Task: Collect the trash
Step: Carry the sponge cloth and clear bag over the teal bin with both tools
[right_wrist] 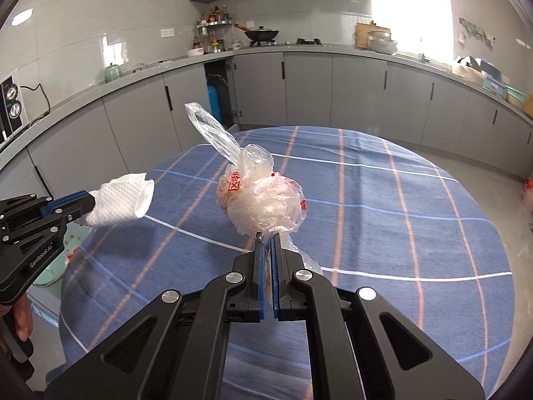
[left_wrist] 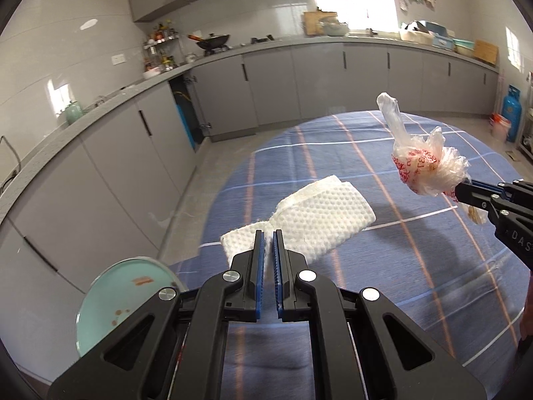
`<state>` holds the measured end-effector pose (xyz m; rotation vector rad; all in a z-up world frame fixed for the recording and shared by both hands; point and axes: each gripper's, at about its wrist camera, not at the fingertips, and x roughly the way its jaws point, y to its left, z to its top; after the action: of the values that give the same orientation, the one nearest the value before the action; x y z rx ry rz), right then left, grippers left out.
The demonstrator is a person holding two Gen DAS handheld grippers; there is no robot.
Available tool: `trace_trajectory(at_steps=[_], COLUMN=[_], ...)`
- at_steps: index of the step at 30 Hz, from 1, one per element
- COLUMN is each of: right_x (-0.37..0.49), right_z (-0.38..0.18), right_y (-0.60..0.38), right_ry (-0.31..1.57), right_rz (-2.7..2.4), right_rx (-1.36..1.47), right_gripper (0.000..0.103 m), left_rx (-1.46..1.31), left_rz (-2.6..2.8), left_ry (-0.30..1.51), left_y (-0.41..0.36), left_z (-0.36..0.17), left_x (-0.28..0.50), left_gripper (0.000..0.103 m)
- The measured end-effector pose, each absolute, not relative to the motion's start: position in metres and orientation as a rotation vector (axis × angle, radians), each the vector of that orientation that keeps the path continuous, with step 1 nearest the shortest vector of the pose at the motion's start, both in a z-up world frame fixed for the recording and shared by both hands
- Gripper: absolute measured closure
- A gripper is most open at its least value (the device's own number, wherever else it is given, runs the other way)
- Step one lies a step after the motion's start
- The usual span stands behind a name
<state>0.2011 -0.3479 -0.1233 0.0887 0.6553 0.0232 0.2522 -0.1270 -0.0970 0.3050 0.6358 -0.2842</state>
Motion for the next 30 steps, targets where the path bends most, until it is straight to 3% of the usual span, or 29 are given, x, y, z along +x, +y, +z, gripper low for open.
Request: trace_trajectory(at_steps=[30], right_x=[0.238], right_z=[-0.105], right_y=[-0.252], right_ry=[0.608], right_rz=[0.219], right_rx=[0.035], right_gripper=[0.099], left_rx=[0.227], left_rz=[-0.106], left_ry=[0.58], left_y=[-0.027], left_z=[-0.079], left_x=[0.231], left_gripper=[0.097])
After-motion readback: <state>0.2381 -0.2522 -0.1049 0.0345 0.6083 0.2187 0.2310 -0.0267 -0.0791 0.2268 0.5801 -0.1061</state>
